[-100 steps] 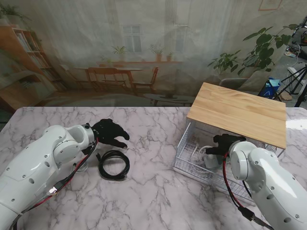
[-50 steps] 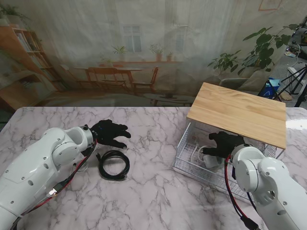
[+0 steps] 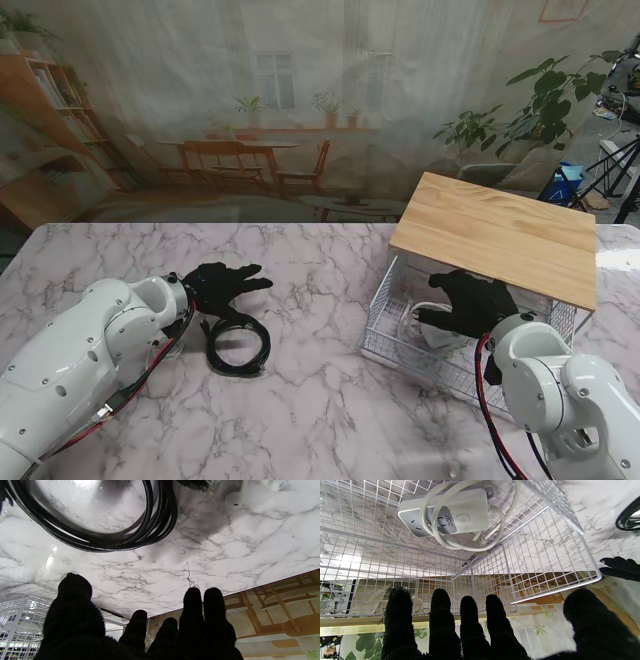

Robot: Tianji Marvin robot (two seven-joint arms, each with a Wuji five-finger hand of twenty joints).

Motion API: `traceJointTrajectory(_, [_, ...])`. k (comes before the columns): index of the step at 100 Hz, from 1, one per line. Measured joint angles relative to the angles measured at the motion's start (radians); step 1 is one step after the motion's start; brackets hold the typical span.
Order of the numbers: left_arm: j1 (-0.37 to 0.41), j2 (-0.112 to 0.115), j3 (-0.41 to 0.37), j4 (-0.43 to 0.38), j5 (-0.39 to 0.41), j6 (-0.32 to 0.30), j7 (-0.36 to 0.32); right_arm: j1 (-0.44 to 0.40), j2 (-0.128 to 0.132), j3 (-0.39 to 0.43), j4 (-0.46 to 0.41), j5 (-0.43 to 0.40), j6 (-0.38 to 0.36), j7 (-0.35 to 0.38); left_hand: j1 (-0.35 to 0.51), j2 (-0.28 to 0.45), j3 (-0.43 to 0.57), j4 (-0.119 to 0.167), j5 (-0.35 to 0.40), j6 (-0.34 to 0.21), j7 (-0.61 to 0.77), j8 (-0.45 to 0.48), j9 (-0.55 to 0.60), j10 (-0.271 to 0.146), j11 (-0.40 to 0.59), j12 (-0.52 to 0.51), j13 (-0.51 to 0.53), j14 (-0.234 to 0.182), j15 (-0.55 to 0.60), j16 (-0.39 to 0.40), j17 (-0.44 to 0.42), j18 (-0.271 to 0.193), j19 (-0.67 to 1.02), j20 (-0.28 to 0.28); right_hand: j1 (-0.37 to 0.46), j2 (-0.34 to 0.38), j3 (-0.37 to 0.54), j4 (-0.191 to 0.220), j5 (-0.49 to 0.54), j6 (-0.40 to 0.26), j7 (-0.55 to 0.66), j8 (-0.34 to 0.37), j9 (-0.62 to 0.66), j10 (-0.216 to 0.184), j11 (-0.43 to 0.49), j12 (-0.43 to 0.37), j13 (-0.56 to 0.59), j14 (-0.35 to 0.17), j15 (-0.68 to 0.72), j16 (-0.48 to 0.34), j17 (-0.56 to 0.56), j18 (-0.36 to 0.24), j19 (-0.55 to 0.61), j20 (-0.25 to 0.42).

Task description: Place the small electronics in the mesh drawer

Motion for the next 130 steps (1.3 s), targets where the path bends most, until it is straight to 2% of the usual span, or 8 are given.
traceJointTrajectory(16, [-0.017, 0.003, 0.039, 0.024, -0.001, 0.002, 0.003, -0.020, -0.002, 0.009, -0.014, 0.005, -0.012, -0.021, 0.066, -0.025, 0.021, 0.012, 0.000, 0.000, 0.002, -0.002, 0.000, -0.024, 0.035, 0.001, 0.000, -0.017, 0.000, 0.000, 0.000, -0.019, 0.000, 0.000, 0.000, 0.000, 0.000, 0.000, 0.000, 0.000, 0.000, -0.010, 0.001, 0.000, 0.000, 0.000, 0.000, 0.000, 0.000, 0.000, -0.002, 0.000, -0.001, 0.000])
traceJointTrajectory(27, [-0.029, 0.004, 0.064, 0.043, 0.013, -0.005, 0.022, -0.031, -0.003, 0.011, -0.018, 0.010, -0.015, -0.033, 0.124, -0.053, 0.073, 0.043, 0.001, 0.000, 0.054, 0.015, 0.000, -0.048, 0.075, 0.023, 0.001, -0.037, 0.000, 0.000, 0.015, -0.039, 0.003, 0.000, 0.000, 0.000, 0.000, 0.000, 0.000, 0.000, 0.001, -0.010, 0.012, 0.000, 0.000, 0.000, 0.000, 0.000, 0.000, 0.000, -0.004, 0.000, -0.003, 0.000])
traceJointTrajectory(41, [-0.041, 0.005, 0.089, 0.078, 0.042, -0.015, 0.075, -0.046, -0.005, 0.018, -0.023, 0.012, -0.020, -0.041, 0.135, -0.076, 0.193, 0.112, 0.002, -0.001, 0.114, 0.064, 0.001, -0.070, 0.107, 0.045, 0.002, -0.049, 0.000, 0.000, 0.026, -0.055, 0.003, 0.000, 0.000, 0.000, 0.000, 0.000, 0.000, -0.010, 0.003, -0.011, 0.012, 0.000, 0.000, 0.000, 0.011, 0.000, 0.004, 0.000, -0.005, -0.001, -0.011, 0.000])
traceJointTrajectory(58, [-0.055, 0.012, 0.135, 0.106, 0.062, -0.015, 0.085, -0.075, -0.008, 0.026, -0.039, 0.007, -0.041, -0.077, 0.132, -0.105, 0.239, 0.113, 0.002, -0.008, 0.142, 0.088, 0.002, -0.093, 0.128, 0.057, 0.002, -0.062, 0.006, 0.000, 0.029, -0.064, 0.014, 0.000, 0.000, 0.000, 0.000, 0.000, 0.012, -0.012, 0.019, -0.021, 0.025, 0.000, 0.003, 0.000, 0.012, -0.001, 0.004, 0.000, -0.006, -0.015, -0.011, 0.002])
traceJointTrajectory(69, [-0.071, 0.014, 0.169, 0.131, 0.069, -0.014, 0.100, -0.084, -0.009, 0.027, -0.048, 0.006, -0.053, -0.079, 0.132, -0.113, 0.239, 0.113, 0.000, -0.019, 0.092, 0.034, 0.002, -0.093, 0.128, 0.057, 0.002, -0.063, 0.009, 0.000, 0.029, -0.064, 0.026, 0.000, 0.000, 0.000, 0.000, 0.000, 0.012, -0.012, 0.019, -0.021, 0.025, 0.000, 0.003, -0.001, 0.012, -0.001, 0.004, 0.000, -0.010, -0.015, -0.011, 0.003])
traceJointTrajectory(76, [-0.076, 0.014, 0.177, 0.140, 0.070, -0.010, 0.102, -0.084, -0.009, 0.026, -0.051, 0.006, -0.054, -0.077, 0.133, -0.113, 0.239, 0.111, -0.048, -0.022, 0.056, 0.001, 0.002, -0.093, 0.129, 0.057, 0.002, -0.064, 0.012, 0.003, 0.029, -0.064, 0.026, 0.000, 0.000, 0.000, 0.000, 0.000, 0.012, -0.012, 0.026, -0.023, 0.025, 0.000, 0.003, -0.001, 0.012, -0.001, 0.004, 0.000, -0.011, -0.015, -0.011, 0.003])
traceJointTrajectory(99, [-0.084, 0.015, 0.196, 0.148, 0.071, 0.001, 0.106, -0.082, -0.009, 0.021, -0.051, 0.007, -0.055, -0.070, 0.135, -0.110, 0.235, 0.110, -0.048, -0.029, 0.066, -0.020, 0.002, -0.103, 0.137, 0.061, 0.011, -0.065, 0.021, 0.016, 0.036, -0.064, 0.044, 0.000, 0.000, 0.000, -0.015, 0.000, 0.012, -0.024, 0.026, -0.023, 0.025, 0.000, 0.003, -0.001, 0.012, -0.001, 0.004, 0.000, -0.013, -0.016, -0.013, 0.004])
traceJointTrajectory(130, [-0.107, 0.016, 0.251, 0.175, 0.082, 0.021, 0.170, -0.081, -0.009, 0.016, -0.049, 0.008, -0.054, -0.071, 0.186, -0.083, 0.226, 0.099, -0.048, -0.026, 0.332, 0.223, 0.092, -0.133, 0.297, 0.228, 0.054, -0.074, 0.059, 0.064, 0.066, -0.077, 0.101, 0.001, 0.022, 0.001, -0.016, 0.000, 0.012, -0.050, 0.040, -0.025, 0.025, 0.000, 0.003, -0.001, 0.012, -0.002, 0.004, 0.000, -0.015, -0.016, -0.021, 0.004])
